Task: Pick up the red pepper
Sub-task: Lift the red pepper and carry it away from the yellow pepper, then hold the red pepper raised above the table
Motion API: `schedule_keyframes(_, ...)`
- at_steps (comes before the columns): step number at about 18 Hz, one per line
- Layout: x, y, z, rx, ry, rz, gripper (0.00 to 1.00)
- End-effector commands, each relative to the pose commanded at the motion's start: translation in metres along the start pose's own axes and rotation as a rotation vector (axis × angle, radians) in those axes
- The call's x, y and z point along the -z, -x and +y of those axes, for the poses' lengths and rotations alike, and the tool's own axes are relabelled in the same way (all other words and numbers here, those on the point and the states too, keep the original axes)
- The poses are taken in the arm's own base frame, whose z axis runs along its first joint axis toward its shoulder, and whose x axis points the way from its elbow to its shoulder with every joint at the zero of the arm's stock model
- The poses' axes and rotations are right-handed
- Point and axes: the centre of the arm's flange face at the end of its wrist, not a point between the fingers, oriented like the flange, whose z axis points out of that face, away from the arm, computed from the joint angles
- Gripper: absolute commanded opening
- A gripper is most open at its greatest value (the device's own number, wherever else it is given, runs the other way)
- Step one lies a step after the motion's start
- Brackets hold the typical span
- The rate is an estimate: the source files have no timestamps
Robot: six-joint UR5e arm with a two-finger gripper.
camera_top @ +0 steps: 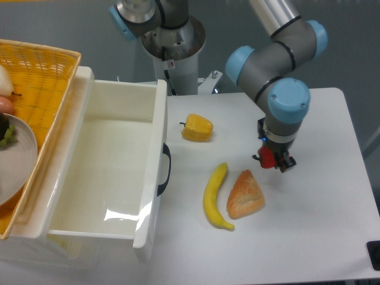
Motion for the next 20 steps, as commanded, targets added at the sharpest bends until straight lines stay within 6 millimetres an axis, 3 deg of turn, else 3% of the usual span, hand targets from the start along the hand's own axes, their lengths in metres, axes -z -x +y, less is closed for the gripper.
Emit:
schedule_keyframes(8,-0.001,0.021,0.017,0.047,-0.018,-0.021,0.36)
schedule_keyframes(20,0.0,0.036,0.016,0.117,-0.032,-0.037,0.36)
